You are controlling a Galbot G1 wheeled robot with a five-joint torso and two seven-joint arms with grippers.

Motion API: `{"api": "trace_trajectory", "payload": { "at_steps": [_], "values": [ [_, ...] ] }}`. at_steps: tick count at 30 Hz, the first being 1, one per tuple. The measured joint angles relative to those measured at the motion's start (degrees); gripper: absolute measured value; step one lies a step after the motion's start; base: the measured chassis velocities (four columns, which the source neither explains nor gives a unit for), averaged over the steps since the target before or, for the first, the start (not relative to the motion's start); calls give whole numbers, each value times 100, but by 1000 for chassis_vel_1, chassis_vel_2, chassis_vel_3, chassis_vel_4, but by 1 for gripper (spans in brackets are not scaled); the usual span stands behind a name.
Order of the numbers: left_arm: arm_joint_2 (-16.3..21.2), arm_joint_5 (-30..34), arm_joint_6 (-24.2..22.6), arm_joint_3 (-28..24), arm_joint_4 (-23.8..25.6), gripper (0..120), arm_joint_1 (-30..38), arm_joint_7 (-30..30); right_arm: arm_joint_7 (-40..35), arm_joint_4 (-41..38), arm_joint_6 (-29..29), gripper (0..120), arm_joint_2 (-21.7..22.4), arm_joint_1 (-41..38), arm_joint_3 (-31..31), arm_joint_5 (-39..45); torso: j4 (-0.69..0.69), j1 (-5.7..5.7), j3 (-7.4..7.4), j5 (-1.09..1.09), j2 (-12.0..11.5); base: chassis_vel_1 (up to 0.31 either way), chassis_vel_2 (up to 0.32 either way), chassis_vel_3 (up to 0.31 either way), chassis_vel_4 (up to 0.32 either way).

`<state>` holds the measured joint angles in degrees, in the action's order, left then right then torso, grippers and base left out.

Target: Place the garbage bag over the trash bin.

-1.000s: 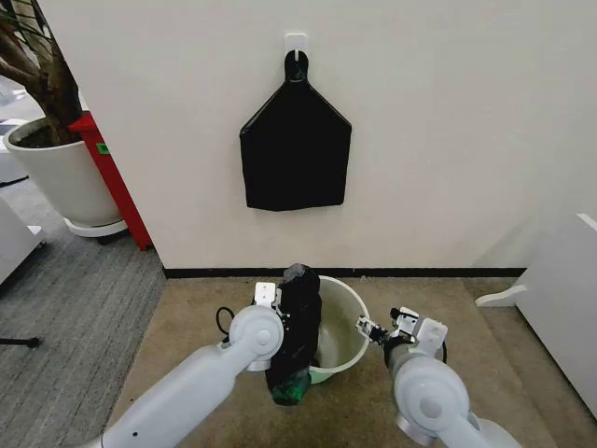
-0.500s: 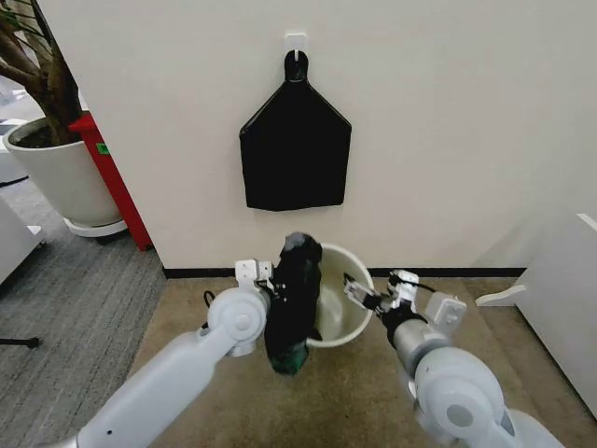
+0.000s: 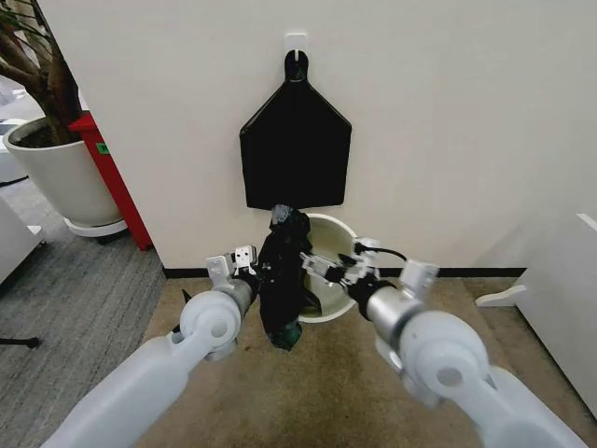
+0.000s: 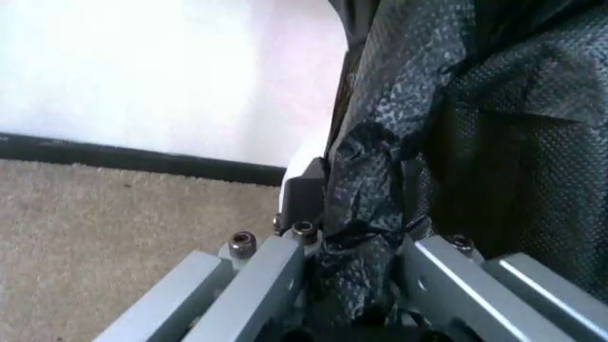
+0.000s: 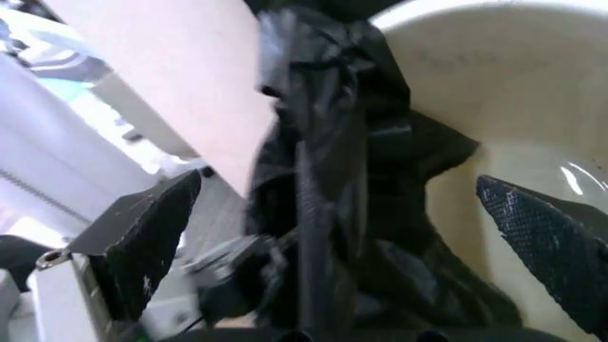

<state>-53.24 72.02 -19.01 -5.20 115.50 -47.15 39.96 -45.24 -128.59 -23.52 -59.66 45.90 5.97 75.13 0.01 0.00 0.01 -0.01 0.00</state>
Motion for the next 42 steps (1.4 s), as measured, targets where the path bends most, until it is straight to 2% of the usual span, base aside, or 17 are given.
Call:
{"api": "trace_trajectory", "payload": {
  "at_steps": [4,7,9,13,17,19,24,26,31,35,42],
  "values": [
    [65,-51,7,40,77,1,-12,-70,-617,268,-77,100,-287,-299,247,239,0,0,0,0,0,0,0,0,0],
    [82,-80,9,54,93,1,-12,-105,-779,307,-90,98,-348,-345,277,372,-1,0,0,0,0,0,0,0,0],
    [109,-174,17,64,105,1,-16,-178,-983,369,-90,87,-419,-408,309,503,-1,0,0,0,0,0,0,0,0],
    [135,-241,19,66,127,1,-23,-221,-1053,417,-62,77,-449,-442,310,518,-1,0,-1,0,0,0,0,0,0],
    [174,-337,20,66,142,1,-24,-293,-1073,432,-27,59,-453,-491,290,512,-2,0,-1,0,0,0,0,0,0],
    [186,-364,20,66,142,1,-24,-315,-1072,436,-12,56,-452,-502,290,506,-1,0,-1,0,0,0,0,0,0],
    [227,-430,20,62,183,1,-25,-385,-1056,469,20,33,-464,-599,308,482,-2,0,-1,0,0,0,0,0,0],
    [231,-439,20,62,190,1,-27,-388,-1056,475,23,31,-469,-614,309,480,-1,0,-1,0,0,0,0,0,0],
    [256,-625,19,80,201,1,-133,-444,-1132,492,87,8,-469,-725,309,358,-1,0,-1,0,0,0,0,0,0],
    [268,-735,19,121,201,1,-246,-469,-1153,489,158,0,-441,-784,298,239,-1,0,-1,0,0,0,0,0,0],
    [278,-881,6,210,191,1,-424,-505,-1182,336,246,0,-341,-812,223,222,-1,0,-1,1,0,0,0,0,0]
  ]
}}
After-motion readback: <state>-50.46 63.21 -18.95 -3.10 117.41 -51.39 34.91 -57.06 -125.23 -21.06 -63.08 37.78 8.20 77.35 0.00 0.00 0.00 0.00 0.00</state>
